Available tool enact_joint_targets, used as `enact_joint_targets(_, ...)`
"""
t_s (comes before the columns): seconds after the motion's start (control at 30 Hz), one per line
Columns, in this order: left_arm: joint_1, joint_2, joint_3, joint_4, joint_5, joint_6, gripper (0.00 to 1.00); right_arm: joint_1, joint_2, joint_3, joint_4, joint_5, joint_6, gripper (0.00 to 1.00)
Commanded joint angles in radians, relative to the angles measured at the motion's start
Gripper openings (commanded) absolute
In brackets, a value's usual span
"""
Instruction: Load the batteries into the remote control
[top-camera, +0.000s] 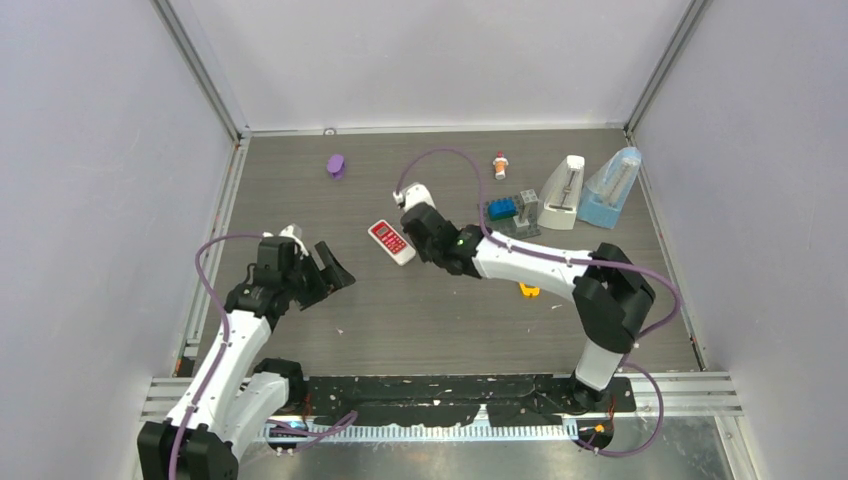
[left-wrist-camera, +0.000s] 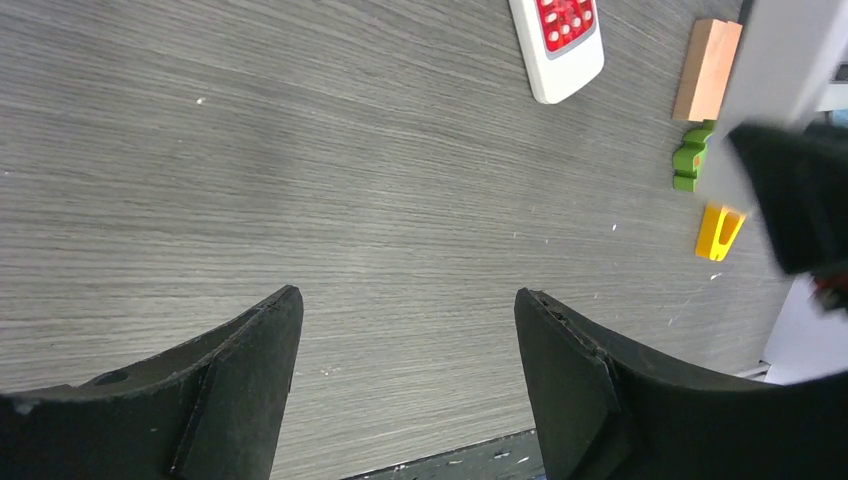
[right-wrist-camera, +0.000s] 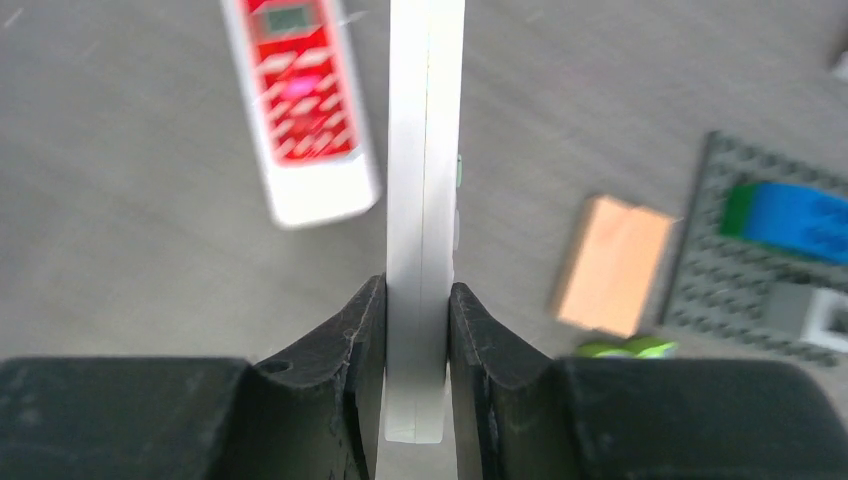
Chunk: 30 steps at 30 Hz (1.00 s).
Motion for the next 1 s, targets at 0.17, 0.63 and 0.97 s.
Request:
enact_joint_targets(0.17,0.004,0.002,-0.036,0.016,0.028,-0.004,0.78,-0.092,0.259,0.261,0.073,0.323,-0.215,0.23)
enact_joint_targets(0.63,0.004,0.052,-0.043,0.047,0.054,-0.007,0.77,-0.086,0.41,0.346,0.048,0.289,-0.317,0.3)
enact_joint_targets(0.97,0.005,0.045,-0.049,0.047,0.051,-0.007,0.77,-0.062,0.429,0.342,0.031,0.272,-0.286,0.45)
